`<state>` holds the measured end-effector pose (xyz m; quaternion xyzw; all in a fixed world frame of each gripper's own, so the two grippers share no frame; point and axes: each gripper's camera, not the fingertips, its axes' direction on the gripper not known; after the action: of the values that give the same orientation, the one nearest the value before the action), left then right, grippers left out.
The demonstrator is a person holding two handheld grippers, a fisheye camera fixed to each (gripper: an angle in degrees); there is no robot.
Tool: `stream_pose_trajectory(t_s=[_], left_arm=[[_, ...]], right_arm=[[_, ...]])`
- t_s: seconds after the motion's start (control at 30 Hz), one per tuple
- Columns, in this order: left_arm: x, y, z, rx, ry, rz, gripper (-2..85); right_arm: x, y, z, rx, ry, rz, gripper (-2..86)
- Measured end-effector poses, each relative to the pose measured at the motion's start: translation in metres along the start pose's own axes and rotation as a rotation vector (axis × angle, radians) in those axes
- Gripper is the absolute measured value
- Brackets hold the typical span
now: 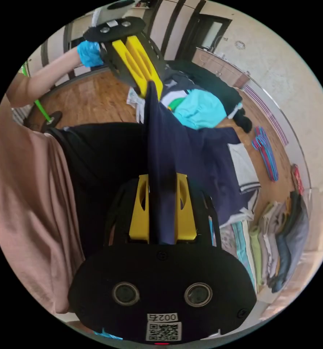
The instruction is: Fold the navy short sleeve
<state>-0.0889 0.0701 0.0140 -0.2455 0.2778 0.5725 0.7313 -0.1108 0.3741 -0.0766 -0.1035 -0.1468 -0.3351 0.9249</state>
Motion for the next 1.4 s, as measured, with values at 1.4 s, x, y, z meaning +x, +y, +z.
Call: stream_pose_trajectory(t_s=[1.4], left_arm=[[-0.262,-0.101,0.108,-0.088,-0.167,-0.459,-1.0]], right_arm=[[0.431,-0.052,0.066,-0.156,0.28,0.037,-0.8]])
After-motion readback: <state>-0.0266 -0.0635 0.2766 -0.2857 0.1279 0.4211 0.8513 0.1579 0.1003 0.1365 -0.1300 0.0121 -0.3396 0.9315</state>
